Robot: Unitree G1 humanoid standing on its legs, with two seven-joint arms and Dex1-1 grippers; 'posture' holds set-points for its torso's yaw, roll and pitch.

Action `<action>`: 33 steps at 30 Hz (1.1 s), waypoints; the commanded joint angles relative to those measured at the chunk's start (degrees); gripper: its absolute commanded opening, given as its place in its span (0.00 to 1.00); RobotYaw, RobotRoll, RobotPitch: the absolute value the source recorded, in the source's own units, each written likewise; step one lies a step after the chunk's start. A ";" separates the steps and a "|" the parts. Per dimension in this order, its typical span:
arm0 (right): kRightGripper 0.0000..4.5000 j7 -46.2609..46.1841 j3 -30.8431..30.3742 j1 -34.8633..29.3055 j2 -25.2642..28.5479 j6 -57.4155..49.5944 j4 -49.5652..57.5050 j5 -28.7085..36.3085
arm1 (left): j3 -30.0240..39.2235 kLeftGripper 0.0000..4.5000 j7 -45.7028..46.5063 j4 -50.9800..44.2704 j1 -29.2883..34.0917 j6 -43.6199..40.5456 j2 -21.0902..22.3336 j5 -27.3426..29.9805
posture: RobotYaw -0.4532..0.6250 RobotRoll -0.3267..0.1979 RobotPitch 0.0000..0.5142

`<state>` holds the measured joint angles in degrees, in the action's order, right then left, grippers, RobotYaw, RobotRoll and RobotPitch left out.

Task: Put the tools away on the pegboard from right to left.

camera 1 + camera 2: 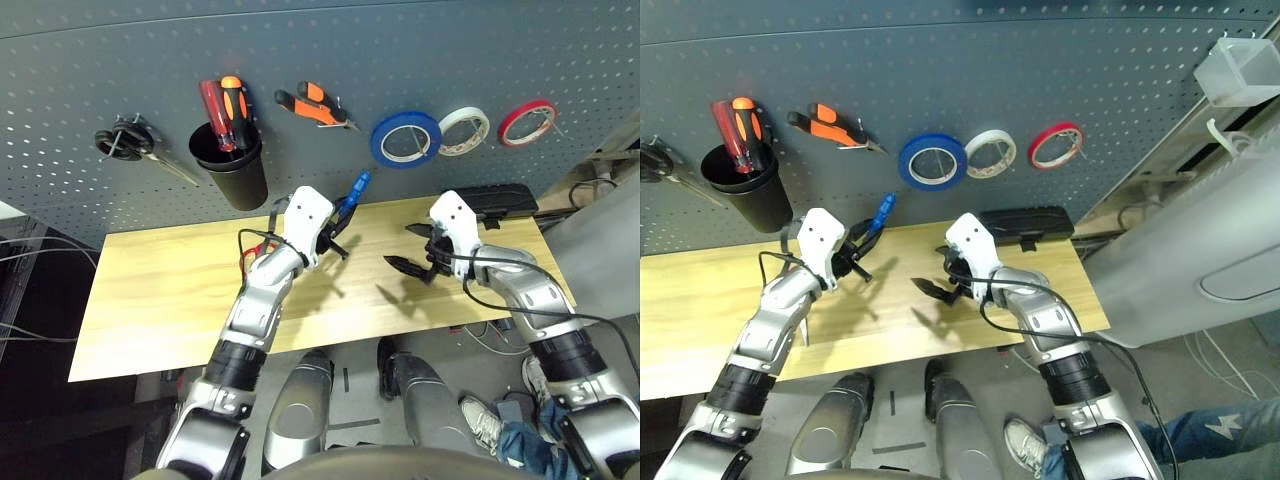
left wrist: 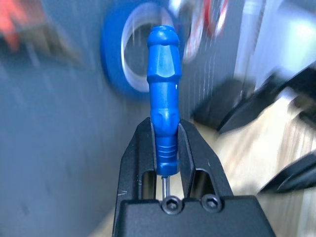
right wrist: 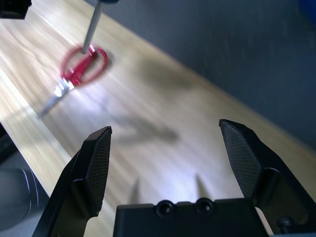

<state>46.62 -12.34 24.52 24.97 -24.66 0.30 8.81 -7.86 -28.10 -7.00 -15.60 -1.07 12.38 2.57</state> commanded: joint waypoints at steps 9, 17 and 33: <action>1.00 0.77 1.33 8.47 -4.79 -0.34 -0.32 3.74 | 7.02 0.11 5.94 -10.40 -8.26 1.84 1.24 1.39 | 0.58 0.62 0.40; 1.00 -0.94 4.07 16.50 -10.02 -2.85 -4.50 7.06 | 11.75 0.11 8.29 -11.95 -17.44 -1.16 4.27 3.35 | 0.59 0.62 0.39; 1.00 -0.34 3.84 24.11 -18.01 -0.52 -11.88 7.67 | 17.20 0.11 13.26 -10.36 -15.01 -1.87 6.06 3.91 | 0.63 0.62 0.36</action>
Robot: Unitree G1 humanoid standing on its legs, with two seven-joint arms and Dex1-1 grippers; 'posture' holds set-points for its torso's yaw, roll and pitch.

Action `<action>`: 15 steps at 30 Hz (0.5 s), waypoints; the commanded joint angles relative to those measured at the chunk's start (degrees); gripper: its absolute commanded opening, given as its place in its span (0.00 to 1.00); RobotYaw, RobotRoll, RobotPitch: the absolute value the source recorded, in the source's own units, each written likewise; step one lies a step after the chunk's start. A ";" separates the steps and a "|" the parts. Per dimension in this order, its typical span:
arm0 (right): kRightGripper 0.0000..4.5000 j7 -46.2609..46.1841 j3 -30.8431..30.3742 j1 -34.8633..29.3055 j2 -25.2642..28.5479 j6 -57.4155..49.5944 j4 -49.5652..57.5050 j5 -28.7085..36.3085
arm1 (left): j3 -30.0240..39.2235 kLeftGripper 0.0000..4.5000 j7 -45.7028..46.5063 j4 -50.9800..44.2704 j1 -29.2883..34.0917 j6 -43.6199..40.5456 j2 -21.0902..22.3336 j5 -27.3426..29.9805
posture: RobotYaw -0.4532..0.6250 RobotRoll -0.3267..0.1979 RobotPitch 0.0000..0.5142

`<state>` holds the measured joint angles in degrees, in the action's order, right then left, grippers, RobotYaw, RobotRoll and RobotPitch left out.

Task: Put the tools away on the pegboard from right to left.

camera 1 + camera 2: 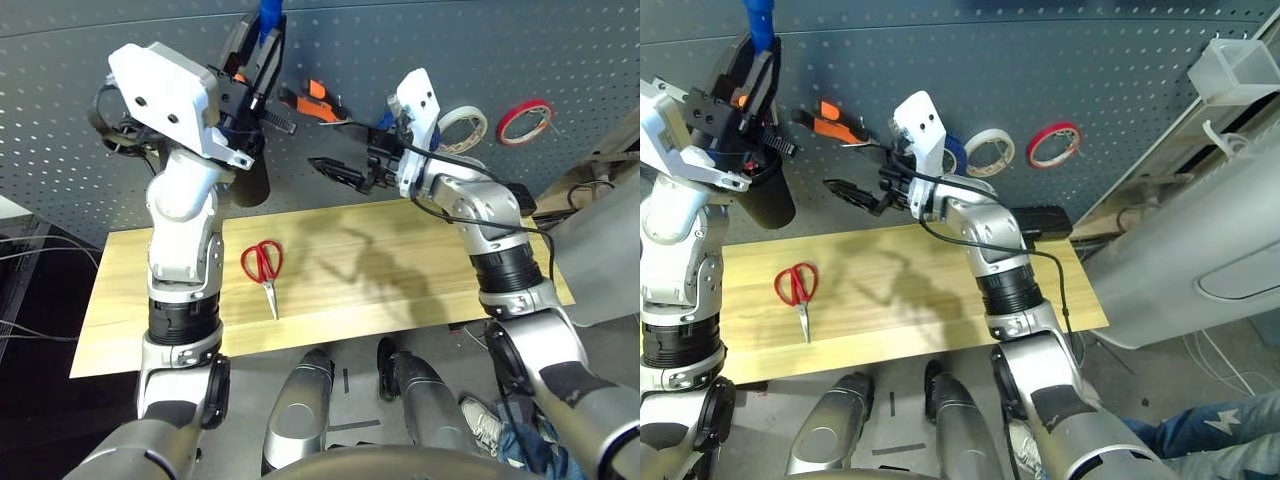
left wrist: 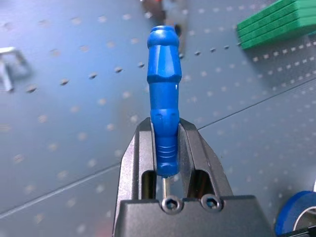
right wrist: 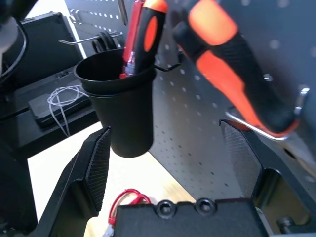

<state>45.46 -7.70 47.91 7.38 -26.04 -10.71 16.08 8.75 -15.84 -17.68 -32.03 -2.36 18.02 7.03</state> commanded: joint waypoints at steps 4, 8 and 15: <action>1.00 1.29 -0.91 1.49 -0.92 0.91 -1.76 0.34 | 0.94 0.11 2.74 1.37 3.60 -0.38 0.47 -1.68 | 0.63 0.62 0.36; 1.00 1.55 -1.07 1.87 -1.40 0.77 -2.05 0.33 | 0.80 0.11 4.73 1.64 5.63 -1.72 0.32 -2.81 | 0.63 0.62 0.36; 1.00 1.69 -1.24 1.87 -1.83 0.88 -2.15 0.06 | 1.69 0.19 8.63 4.30 7.27 -3.93 1.18 -6.14 | 0.63 0.62 0.38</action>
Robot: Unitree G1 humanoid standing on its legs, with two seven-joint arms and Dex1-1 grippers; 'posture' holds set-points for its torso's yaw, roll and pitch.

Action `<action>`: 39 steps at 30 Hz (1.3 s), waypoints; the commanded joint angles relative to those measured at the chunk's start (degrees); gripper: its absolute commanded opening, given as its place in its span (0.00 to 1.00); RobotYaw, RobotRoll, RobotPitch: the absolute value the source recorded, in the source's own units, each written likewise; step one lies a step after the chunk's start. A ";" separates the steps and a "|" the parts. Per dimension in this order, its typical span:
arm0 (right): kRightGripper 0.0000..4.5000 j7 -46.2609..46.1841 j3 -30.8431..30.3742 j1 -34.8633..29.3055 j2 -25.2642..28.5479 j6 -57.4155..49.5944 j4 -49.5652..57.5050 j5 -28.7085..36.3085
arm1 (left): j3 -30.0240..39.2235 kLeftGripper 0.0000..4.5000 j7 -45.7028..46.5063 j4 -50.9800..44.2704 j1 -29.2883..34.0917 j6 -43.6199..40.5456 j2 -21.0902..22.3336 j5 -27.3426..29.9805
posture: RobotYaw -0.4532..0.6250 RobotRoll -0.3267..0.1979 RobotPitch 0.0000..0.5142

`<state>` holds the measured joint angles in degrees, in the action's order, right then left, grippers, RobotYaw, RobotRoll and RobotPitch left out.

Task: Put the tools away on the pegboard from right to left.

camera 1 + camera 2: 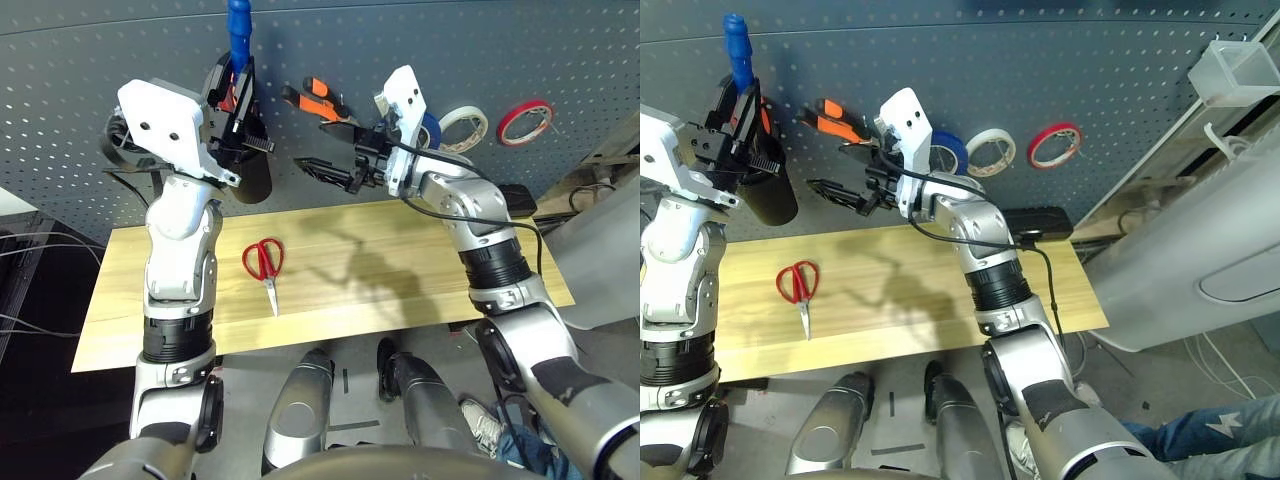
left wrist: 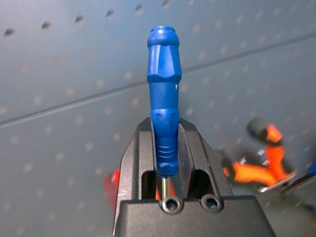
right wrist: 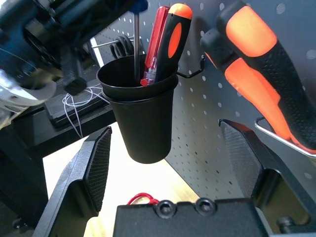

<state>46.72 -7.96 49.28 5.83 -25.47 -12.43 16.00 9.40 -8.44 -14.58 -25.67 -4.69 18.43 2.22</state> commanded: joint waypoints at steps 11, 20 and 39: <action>1.00 0.49 -1.36 -5.63 4.36 -1.38 2.14 -1.16 | -6.72 1.00 -6.41 -2.78 1.47 6.04 3.44 -2.85 | 0.62 0.62 0.41; 1.00 0.18 -3.54 -20.62 14.56 -4.55 6.49 -4.76 | -16.23 1.00 -13.54 -4.76 2.64 3.08 1.60 -1.49 | 0.58 0.62 0.42; 1.00 -3.74 -3.95 -28.48 19.32 -12.89 6.30 -8.00 | -25.68 1.00 -17.10 9.50 9.01 -16.60 -4.58 -2.58 | 0.54 0.62 0.46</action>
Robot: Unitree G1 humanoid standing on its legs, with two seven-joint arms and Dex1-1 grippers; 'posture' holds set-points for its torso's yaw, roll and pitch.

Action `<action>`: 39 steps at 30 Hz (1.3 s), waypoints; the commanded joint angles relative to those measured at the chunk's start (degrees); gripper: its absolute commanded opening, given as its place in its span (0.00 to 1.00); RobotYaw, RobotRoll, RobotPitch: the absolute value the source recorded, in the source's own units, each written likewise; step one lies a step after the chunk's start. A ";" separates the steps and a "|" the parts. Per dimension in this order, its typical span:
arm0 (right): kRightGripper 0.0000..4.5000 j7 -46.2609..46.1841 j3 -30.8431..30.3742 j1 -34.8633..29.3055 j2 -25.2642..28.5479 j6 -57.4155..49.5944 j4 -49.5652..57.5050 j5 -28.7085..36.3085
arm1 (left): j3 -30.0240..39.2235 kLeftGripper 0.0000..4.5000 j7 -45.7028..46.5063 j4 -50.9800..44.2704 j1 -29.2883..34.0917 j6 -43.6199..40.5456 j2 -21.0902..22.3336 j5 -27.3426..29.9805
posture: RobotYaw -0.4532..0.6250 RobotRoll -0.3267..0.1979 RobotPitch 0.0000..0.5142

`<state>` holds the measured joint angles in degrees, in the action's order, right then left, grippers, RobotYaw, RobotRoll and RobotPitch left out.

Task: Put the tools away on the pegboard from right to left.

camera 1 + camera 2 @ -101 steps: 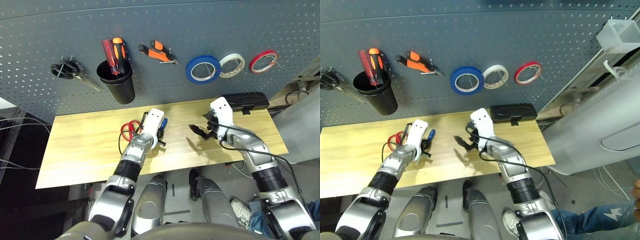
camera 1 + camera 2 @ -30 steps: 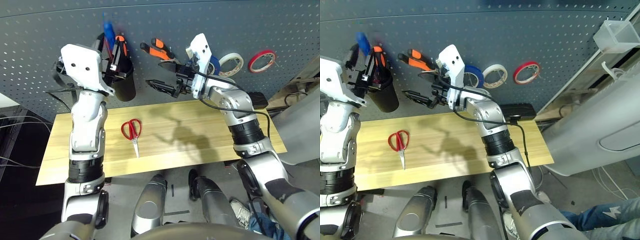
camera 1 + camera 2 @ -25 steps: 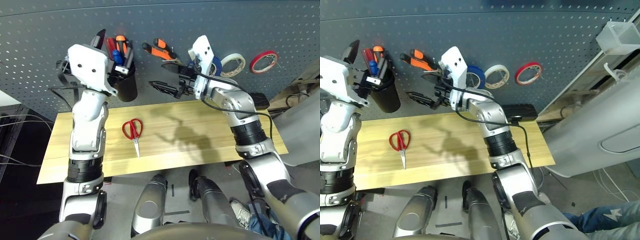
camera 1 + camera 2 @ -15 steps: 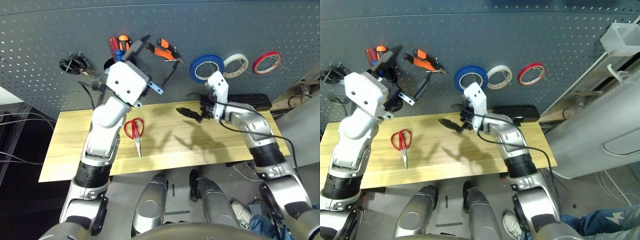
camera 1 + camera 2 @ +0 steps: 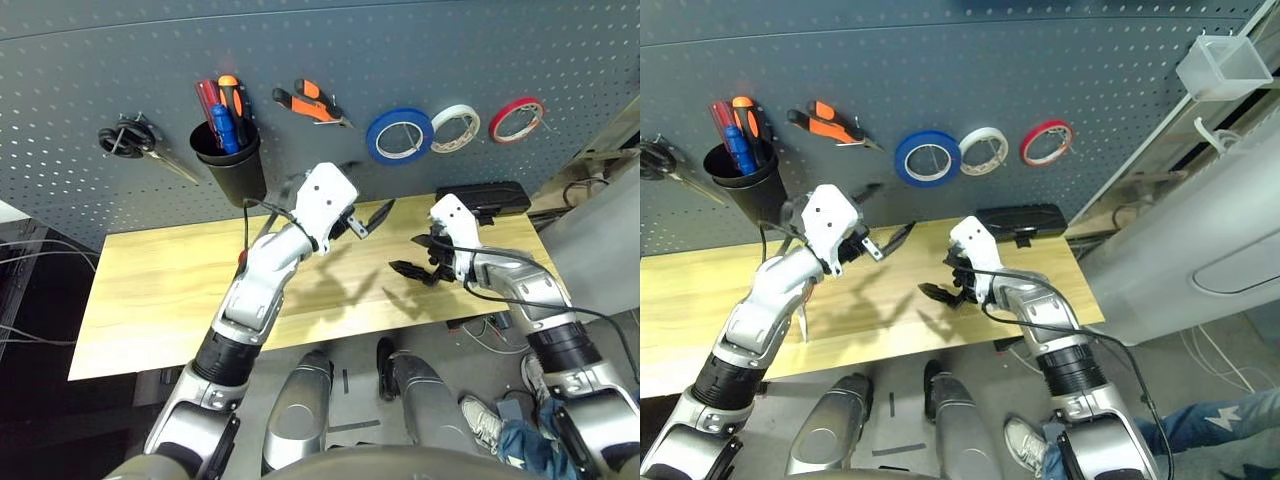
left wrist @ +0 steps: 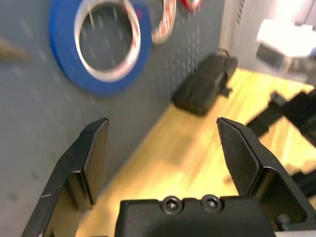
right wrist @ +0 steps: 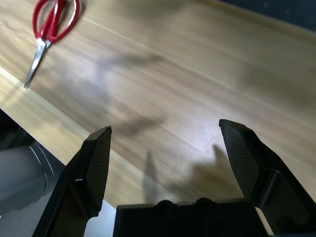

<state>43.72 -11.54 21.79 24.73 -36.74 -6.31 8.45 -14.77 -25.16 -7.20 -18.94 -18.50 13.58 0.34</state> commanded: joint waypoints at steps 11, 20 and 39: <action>1.00 0.47 -3.79 1.36 -3.07 0.30 -1.30 -0.75 | 6.36 1.00 9.93 10.72 4.06 -13.99 -0.47 -2.91 | 0.55 0.62 0.48; 1.00 -1.79 -6.87 11.24 -10.32 6.08 -16.03 -4.91 | 12.16 1.00 15.11 13.52 4.41 -19.12 0.12 -3.41 | 0.57 0.62 0.50; 1.00 -0.78 -6.46 16.69 -16.76 12.57 -27.31 -7.94 | 19.03 0.58 19.33 23.00 3.04 -16.29 0.70 -1.96 | 0.59 0.62 0.52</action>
<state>42.44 -17.41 38.80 8.08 -24.29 -33.30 1.28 4.15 -5.94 14.20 -16.22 -35.37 14.58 -1.84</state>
